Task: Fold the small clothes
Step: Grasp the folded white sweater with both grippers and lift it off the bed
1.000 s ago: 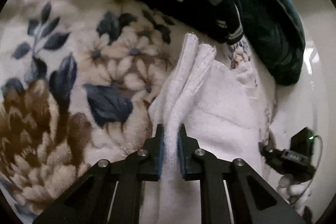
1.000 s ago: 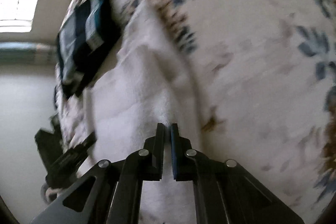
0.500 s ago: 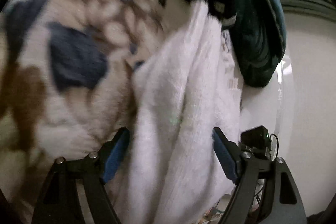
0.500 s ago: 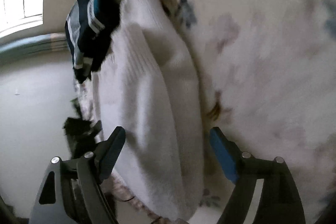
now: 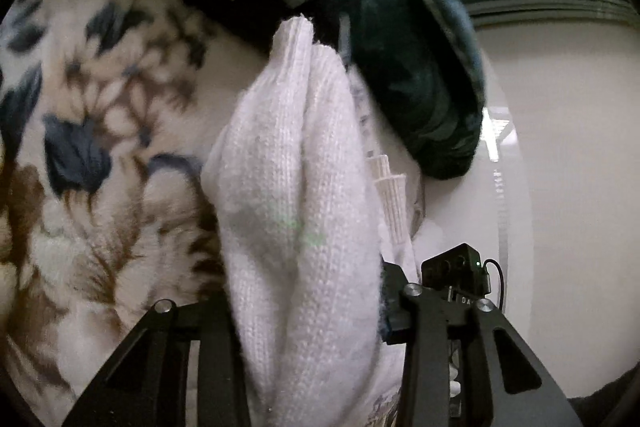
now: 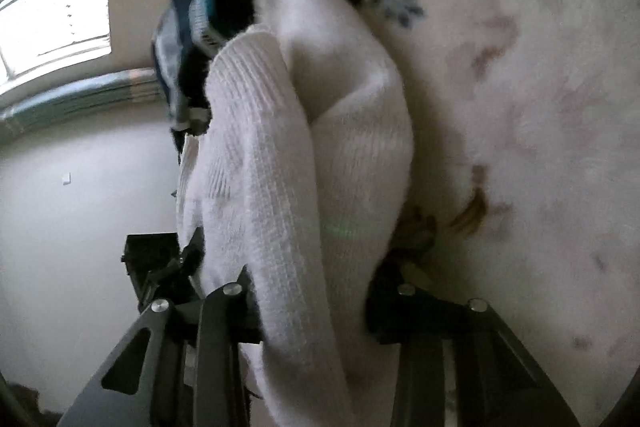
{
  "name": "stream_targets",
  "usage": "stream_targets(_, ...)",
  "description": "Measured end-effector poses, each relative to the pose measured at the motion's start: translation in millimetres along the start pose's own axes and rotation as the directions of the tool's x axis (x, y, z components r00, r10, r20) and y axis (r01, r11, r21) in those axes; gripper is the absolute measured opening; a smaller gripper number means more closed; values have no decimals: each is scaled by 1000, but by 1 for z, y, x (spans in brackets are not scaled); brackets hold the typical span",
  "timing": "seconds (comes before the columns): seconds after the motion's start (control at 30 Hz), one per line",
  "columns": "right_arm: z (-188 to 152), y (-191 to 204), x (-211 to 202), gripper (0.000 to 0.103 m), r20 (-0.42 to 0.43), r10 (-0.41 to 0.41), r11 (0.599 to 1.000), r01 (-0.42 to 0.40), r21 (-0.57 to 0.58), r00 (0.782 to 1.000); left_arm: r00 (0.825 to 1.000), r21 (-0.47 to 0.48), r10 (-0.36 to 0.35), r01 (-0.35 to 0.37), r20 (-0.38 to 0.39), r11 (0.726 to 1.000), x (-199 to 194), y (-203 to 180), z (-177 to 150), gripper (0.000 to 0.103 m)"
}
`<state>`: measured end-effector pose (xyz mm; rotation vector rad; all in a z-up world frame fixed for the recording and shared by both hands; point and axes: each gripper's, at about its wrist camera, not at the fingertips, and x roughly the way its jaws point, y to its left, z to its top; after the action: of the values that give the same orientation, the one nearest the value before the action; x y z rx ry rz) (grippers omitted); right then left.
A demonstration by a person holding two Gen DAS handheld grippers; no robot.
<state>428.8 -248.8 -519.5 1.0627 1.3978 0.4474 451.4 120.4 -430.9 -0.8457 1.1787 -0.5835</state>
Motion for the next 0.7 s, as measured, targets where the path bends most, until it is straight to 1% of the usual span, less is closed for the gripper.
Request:
stream_targets(0.03, -2, 11, -7, 37, 14, 7, 1000, -7, -14, 1000, 1000, 1, -6, 6, 9, 1000, -2, -6, 3, 34)
stream_targets(0.07, -3, 19, -12, 37, 21, 15, 1000, -15, -22, 1000, 1000, 3, -16, 16, 21, 1000, -12, -6, 7, 34)
stream_targets(0.2, -2, 65, -40, 37, 59, 43, 996, -38, -84, 997, 996, 37, -40, 37, 82, 999, -37, -45, 29, 34)
stream_targets(0.27, 5, 101, -53, 37, 81, 55, 991, -45, -128, 995, 991, 55, -58, 52, 117, 997, -51, -67, 47, 34)
stream_targets(0.3, 10, 114, -57, 37, 88, 62, 989, -49, -143, 994, 988, 69, -67, 57, 141, 996, -60, -80, 61, 34)
stream_targets(0.33, 17, 135, -62, 37, 97, 78, 983, -60, -172, 992, 985, 78, -73, 61, 154, 995, -66, -89, 72, 34)
stream_targets(0.4, 30, 171, -71, 37, 115, 94, 975, -69, -210, 989, 978, 96, -84, 67, 190, 993, -78, -114, 105, 34)
stream_targets(0.43, 40, 191, -69, 37, 124, 105, 971, -75, -228, 987, 975, 105, -90, 69, 205, 992, -84, -121, 120, 34)
stream_targets(0.5, 64, 232, -74, 37, 148, 131, 959, -88, -268, 980, 967, 133, -98, 68, 235, 989, -94, -140, 155, 34)
stream_targets(0.53, 81, 256, -73, 37, 161, 153, 951, -101, -294, 975, 962, 149, -104, 67, 251, 987, -99, -150, 177, 34)
stream_targets(0.57, 92, 268, -73, 37, 168, 167, 945, -109, -309, 972, 959, 162, -108, 67, 262, 985, -102, -155, 196, 34)
stream_targets(0.6, 105, 284, -70, 37, 176, 182, 938, -118, -325, 967, 954, 176, -107, 59, 279, 983, -105, -160, 223, 34)
stream_targets(0.63, 120, 298, -65, 37, 181, 197, 932, -127, -340, 964, 953, 184, -105, 53, 286, 981, -106, -159, 239, 34)
stream_targets(0.7, 151, 320, -47, 37, 190, 213, 924, -135, -357, 958, 952, 178, -77, 24, 295, 984, -101, -144, 280, 34)
